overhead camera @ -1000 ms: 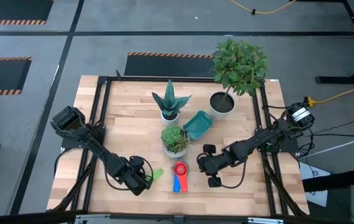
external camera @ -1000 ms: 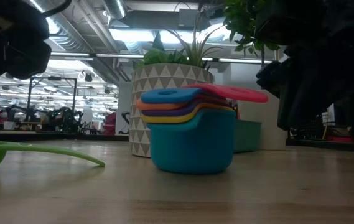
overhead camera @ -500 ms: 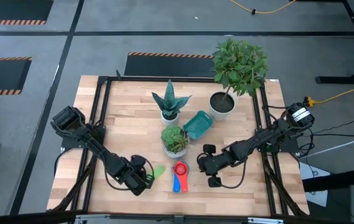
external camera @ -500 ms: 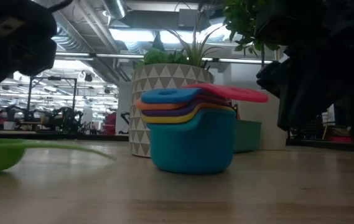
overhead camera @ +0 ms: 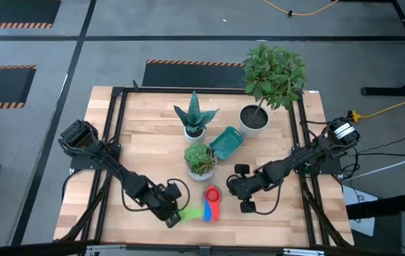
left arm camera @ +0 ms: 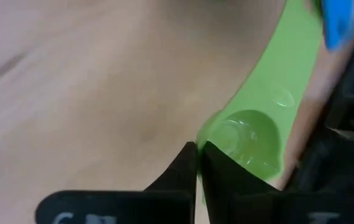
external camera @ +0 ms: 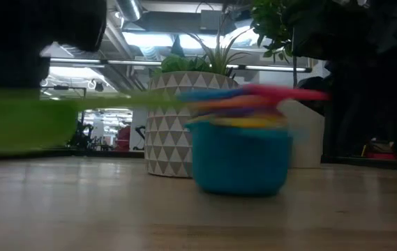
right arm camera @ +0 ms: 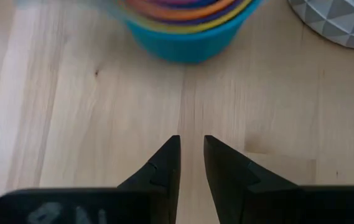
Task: Nest measuring cups in basket
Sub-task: Stack the green measuring cup on top of the red measuring cup
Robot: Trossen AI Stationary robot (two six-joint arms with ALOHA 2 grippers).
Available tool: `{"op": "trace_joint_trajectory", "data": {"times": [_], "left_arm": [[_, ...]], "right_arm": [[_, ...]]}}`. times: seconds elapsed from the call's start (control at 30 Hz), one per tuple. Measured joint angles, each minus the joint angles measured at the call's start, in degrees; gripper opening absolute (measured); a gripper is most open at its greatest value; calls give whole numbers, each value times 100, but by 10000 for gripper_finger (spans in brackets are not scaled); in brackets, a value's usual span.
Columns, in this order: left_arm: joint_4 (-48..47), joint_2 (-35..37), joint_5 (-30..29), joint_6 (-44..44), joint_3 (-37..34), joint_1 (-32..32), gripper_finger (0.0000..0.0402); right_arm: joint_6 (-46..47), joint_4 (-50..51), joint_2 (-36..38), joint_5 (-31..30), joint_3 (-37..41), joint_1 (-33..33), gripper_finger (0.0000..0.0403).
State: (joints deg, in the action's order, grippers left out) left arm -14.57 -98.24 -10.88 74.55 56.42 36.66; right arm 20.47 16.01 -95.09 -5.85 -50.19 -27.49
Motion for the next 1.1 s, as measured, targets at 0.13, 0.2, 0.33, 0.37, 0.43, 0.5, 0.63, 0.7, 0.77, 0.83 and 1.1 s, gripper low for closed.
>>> {"op": "trace_joint_trajectory", "data": {"times": [0.13,0.2,0.33,0.37,0.43,0.5,0.63,0.7,0.77,0.83,1.1], "left_arm": [[197,0,154,-314,7,-88,4],[186,0,153,-319,7,-117,4],[185,0,158,-338,7,-107,4],[186,0,160,-387,7,-106,5],[215,0,159,-489,7,-109,6],[355,0,181,-606,7,-109,5],[924,0,305,-908,7,-106,4],[1310,0,268,-1080,7,-113,5],[1714,0,143,-1229,7,-170,6],[2080,0,-9,-1411,7,-275,6],[3170,0,-172,-2859,7,-948,8]], "right_arm": [[1,0,0,0,0,0,76],[9,-5,0,0,0,-1,76],[82,-141,0,2,0,0,76],[151,-207,0,5,0,-1,76],[170,-280,0,7,-2,0,76],[166,-317,0,7,-2,-1,76],[172,-410,0,46,-2,-11,76],[166,-481,0,114,-4,-15,76],[144,-457,0,114,-4,-15,76],[24,-361,1,116,-4,-15,76],[7,598,678,102,-4,-8,76]]}}
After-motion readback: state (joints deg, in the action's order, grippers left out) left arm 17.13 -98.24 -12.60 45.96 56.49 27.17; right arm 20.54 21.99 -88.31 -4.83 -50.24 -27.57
